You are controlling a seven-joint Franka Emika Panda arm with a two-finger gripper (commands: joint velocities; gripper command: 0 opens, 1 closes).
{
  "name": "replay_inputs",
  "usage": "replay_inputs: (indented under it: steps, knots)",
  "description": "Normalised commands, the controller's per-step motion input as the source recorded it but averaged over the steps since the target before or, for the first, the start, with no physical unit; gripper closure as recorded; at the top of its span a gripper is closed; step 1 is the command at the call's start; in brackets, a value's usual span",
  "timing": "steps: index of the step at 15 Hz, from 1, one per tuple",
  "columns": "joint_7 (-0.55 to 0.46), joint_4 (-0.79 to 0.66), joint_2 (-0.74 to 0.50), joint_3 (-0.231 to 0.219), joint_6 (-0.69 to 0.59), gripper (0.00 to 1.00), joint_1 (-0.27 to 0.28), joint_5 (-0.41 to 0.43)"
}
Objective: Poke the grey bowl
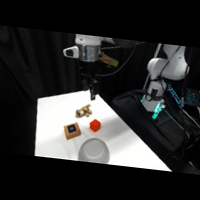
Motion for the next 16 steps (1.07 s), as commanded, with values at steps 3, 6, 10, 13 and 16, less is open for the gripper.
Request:
replay_inputs:
  steps: [3,6,10,13,16]
  knots:
    - [0.07,0.03,0.02,0.029,0.03,0.0,0.008,-0.029]
    - [0.14,0.1,0.11,0.065,0.13,0.0,0.065,-0.045]
    - [0.14,0.18,0.21,0.072,0.19,0.0,0.104,-0.035]
    - [0.1,0.22,0.24,0.024,0.23,0.25,0.07,-0.013]
    - [0.09,0.17,0.19,-0.016,0.23,0.51,0.041,-0.009]
